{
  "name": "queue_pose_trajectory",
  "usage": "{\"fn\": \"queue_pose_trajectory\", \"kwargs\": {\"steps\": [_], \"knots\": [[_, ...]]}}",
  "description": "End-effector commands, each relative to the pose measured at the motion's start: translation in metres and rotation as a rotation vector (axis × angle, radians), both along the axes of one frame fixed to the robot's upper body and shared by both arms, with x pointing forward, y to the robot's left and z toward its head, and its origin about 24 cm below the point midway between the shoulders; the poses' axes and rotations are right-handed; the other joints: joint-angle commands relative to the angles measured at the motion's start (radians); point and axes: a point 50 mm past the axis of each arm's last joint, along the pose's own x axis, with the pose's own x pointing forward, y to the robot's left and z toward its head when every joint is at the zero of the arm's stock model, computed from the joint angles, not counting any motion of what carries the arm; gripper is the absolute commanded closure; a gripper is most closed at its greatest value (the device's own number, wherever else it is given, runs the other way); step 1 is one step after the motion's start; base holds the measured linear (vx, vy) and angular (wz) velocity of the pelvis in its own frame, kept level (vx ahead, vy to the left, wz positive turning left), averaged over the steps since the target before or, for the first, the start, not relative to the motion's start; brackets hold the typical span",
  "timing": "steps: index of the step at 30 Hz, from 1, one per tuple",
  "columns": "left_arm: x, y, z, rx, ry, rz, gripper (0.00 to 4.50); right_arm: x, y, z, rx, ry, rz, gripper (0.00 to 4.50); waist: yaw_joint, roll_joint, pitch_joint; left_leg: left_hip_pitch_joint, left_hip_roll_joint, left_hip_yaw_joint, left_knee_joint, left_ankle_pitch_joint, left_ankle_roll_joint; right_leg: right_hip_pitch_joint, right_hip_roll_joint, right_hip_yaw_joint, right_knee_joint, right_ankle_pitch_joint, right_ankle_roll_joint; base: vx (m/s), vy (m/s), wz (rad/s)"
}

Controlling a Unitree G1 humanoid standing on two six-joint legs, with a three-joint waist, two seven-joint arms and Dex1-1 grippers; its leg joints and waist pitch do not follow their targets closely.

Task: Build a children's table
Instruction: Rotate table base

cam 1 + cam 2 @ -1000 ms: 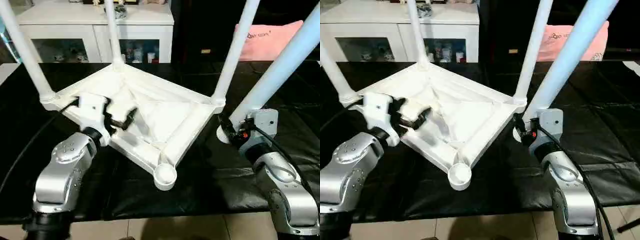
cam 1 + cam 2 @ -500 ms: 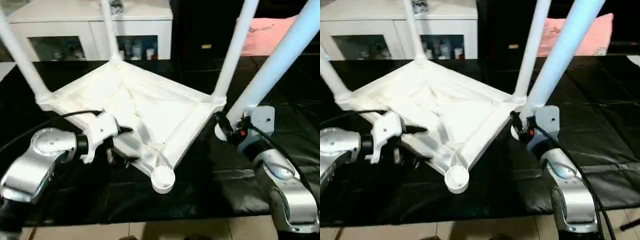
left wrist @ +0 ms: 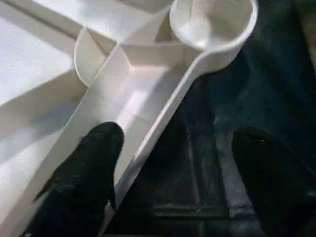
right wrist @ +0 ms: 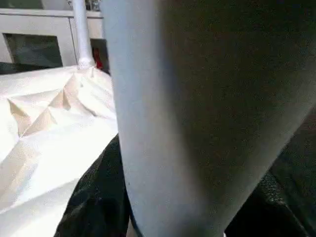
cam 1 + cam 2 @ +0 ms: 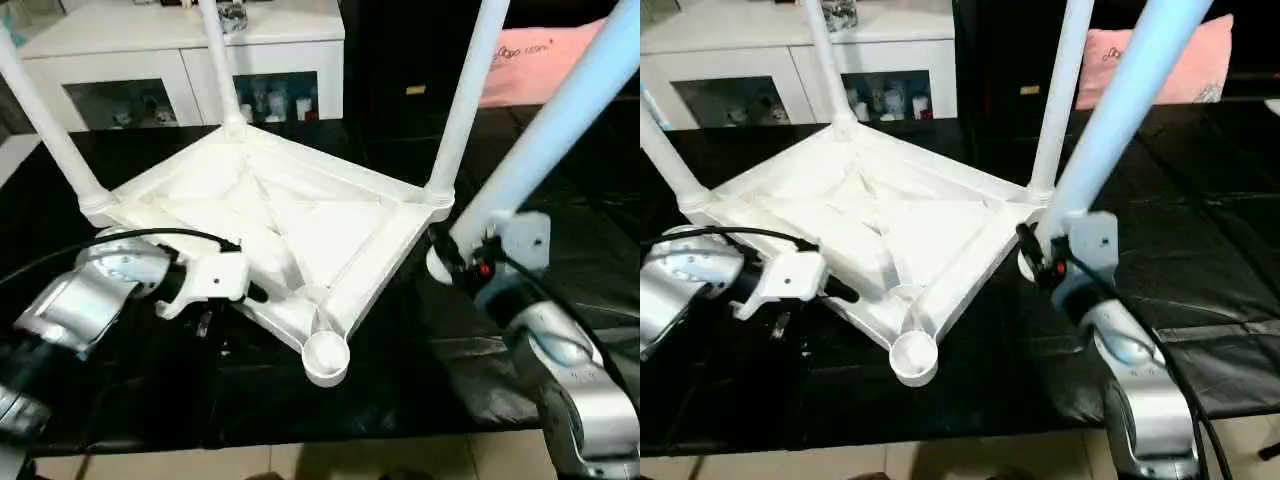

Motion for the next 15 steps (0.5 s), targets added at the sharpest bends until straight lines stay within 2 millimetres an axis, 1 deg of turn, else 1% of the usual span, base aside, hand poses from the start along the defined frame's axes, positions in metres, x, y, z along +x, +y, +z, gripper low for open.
{"fn": "queue_pose_trajectory", "kwargs": {"steps": [1,2,3,4,5,6,7,8,9,10,11,13,15], "knots": [[0.005,0.0,-0.001,0.048,-0.02,-0.026,0.77,-0.003,-0.003,0.006,0.003,-0.023,-0.014,2.58,0.0,0.003,-0.061,0.001,0.123,-0.055,-0.103,-0.25,-0.026,0.052,-0.116,0.071,-0.069,-0.214,-0.253,0.0,0.0,0.0],[0.006,0.0,-0.002,0.057,-0.027,-0.032,1.0,-0.004,-0.003,0.006,0.003,-0.021,-0.016,2.58,0.002,0.005,-0.061,0.001,0.124,-0.057,-0.104,-0.249,-0.024,0.052,-0.117,0.071,-0.07,-0.236,-0.246,0.0,0.0,0.0],[0.009,-0.002,-0.003,0.068,-0.039,-0.047,1.11,-0.005,-0.003,0.005,0.003,-0.018,-0.019,2.58,0.001,0.008,-0.06,0.0,0.126,-0.058,-0.104,-0.249,-0.023,0.05,-0.117,0.07,-0.072,-0.241,-0.245,0.0,0.0,0.0],[0.01,-0.003,-0.004,0.067,-0.044,-0.054,1.16,-0.005,-0.003,0.005,0.004,-0.018,-0.019,2.58,-0.001,0.008,-0.061,0.001,0.127,-0.057,-0.105,-0.252,-0.025,0.05,-0.116,0.071,-0.071,-0.239,-0.245,0.0,0.0,0.0],[0.012,-0.005,-0.004,0.061,-0.045,-0.062,1.19,-0.005,-0.003,0.005,0.004,-0.017,-0.019,2.58,-0.002,0.008,-0.062,0.0,0.128,-0.058,-0.106,-0.253,-0.029,0.05,-0.117,0.071,-0.069,-0.232,-0.248,0.0,0.0,0.0],[0.013,-0.008,-0.004,0.053,-0.046,-0.072,1.44,-0.006,-0.003,0.005,0.004,-0.016,-0.019,2.58,-0.004,0.012,-0.062,0.002,0.128,-0.059,-0.106,-0.26,-0.031,0.048,-0.116,0.069,-0.068,-0.224,-0.251,0.0,0.0,0.0],[0.014,-0.011,-0.004,0.044,-0.046,-0.086,1.44,-0.006,-0.002,0.005,0.005,-0.015,-0.018,2.58,-0.005,0.015,-0.062,0.002,0.128,-0.06,-0.106,-0.263,-0.033,0.049,-0.117,0.069,-0.067,-0.218,-0.254,0.0,0.0,0.0],[0.014,-0.011,-0.005,0.042,-0.046,-0.091,1.59,-0.006,-0.002,0.005,0.005,-0.014,-0.018,2.58,-0.004,0.013,-0.063,0.002,0.129,-0.059,-0.106,-0.262,-0.034,0.05,-0.119,0.07,-0.066,-0.202,-0.261,0.0,0.0,0.0],[0.015,-0.012,-0.005,0.043,-0.044,-0.097,1.64,-0.007,-0.002,0.005,0.005,-0.015,-0.018,2.58,-0.004,0.014,-0.063,0.002,0.13,-0.059,-0.106,-0.258,-0.033,0.05,-0.119,0.07,-0.065,-0.186,-0.267,0.0,0.0,0.0],[0.015,-0.013,-0.006,0.049,-0.039,-0.112,1.75,-0.007,-0.001,0.005,0.005,-0.015,-0.017,2.58,-0.004,0.012,-0.064,0.001,0.128,-0.057,-0.105,-0.253,-0.031,0.05,-0.118,0.07,-0.066,-0.181,-0.268,0.0,0.0,0.0],[0.015,-0.013,-0.007,0.054,-0.033,-0.125,1.75,-0.007,-0.001,0.005,0.005,-0.015,-0.016,2.58,-0.003,0.013,-0.064,0.001,0.127,-0.057,-0.105,-0.25,-0.028,0.052,-0.119,0.07,-0.065,-0.184,-0.268,0.0,0.0,0.0],[0.016,-0.014,-0.008,0.07,-0.029,-0.143,1.99,-0.007,-0.001,0.005,0.003,-0.015,-0.015,2.58,-0.002,0.011,-0.063,0.002,0.128,-0.057,-0.105,-0.246,-0.025,0.05,-0.119,0.071,-0.067,-0.192,-0.266,0.0,0.0,0.0],[0.017,-0.014,-0.01,0.103,-0.024,-0.171,2.08,-0.007,-0.002,0.004,0.0,-0.013,-0.013,2.58,-0.002,0.009,-0.062,0.001,0.131,-0.057,-0.107,-0.248,-0.025,0.051,-0.119,0.071,-0.067,-0.194,-0.265,0.0,0.0,0.0]]}}
